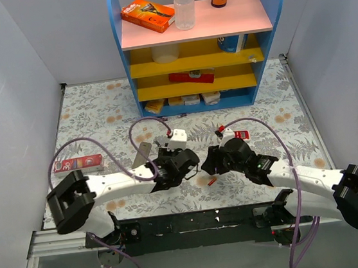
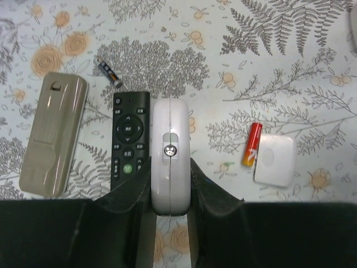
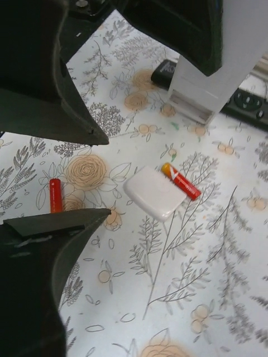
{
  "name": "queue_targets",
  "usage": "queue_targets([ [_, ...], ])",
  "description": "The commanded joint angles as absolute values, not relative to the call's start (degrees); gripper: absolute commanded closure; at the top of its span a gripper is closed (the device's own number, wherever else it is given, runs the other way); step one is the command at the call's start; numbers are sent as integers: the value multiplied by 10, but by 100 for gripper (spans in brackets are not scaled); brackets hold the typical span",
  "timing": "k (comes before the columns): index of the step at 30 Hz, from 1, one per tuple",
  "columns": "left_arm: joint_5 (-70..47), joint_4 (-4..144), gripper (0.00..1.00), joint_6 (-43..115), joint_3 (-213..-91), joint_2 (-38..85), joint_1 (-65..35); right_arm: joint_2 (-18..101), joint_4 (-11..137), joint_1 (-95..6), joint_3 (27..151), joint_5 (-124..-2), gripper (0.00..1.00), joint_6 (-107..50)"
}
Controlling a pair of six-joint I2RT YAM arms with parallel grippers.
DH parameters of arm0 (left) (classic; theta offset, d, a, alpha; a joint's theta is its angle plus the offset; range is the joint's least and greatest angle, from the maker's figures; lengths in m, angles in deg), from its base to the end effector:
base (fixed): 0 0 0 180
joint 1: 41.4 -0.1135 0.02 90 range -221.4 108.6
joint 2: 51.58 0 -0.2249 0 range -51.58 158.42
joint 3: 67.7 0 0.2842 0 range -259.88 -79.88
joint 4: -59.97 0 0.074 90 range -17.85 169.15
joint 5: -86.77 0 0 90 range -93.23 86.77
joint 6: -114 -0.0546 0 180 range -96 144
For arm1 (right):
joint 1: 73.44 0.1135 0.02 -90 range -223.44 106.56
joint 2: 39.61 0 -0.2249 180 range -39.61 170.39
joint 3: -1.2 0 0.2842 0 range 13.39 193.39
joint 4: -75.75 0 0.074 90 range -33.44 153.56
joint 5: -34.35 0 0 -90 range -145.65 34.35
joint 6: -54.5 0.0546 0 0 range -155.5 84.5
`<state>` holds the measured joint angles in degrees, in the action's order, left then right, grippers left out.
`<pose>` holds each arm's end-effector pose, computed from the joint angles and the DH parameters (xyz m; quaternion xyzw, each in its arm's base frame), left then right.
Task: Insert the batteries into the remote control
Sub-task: Place the battery at the center of the board.
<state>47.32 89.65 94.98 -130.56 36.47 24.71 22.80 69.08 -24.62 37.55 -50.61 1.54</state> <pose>0.1730 -0.2865 0.1284 -0.1654 0.8559 -0.1051 0.4787 0.1874 0.2069 0.1186 -0.0690 0.8744 0.2978 0.3768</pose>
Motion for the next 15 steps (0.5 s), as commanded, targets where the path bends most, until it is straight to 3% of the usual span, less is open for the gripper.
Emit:
queue_targets([
  [1,356,830,100,984,-1246,225,212,196,801,-248,362,-552,39,-69],
  [3,293,785,100,1007,-1187,140,182,191,808,-247,363,-546,31,-70],
  [5,229,706,100,1030,-1118,83,160,190,827,-248,364,-542,29,-48],
  [10,164,594,100,1101,-1021,-60,113,192,892,-249,356,-552,30,48],
  [15,129,543,100,1141,-983,-97,109,208,997,-249,340,-611,32,133],
])
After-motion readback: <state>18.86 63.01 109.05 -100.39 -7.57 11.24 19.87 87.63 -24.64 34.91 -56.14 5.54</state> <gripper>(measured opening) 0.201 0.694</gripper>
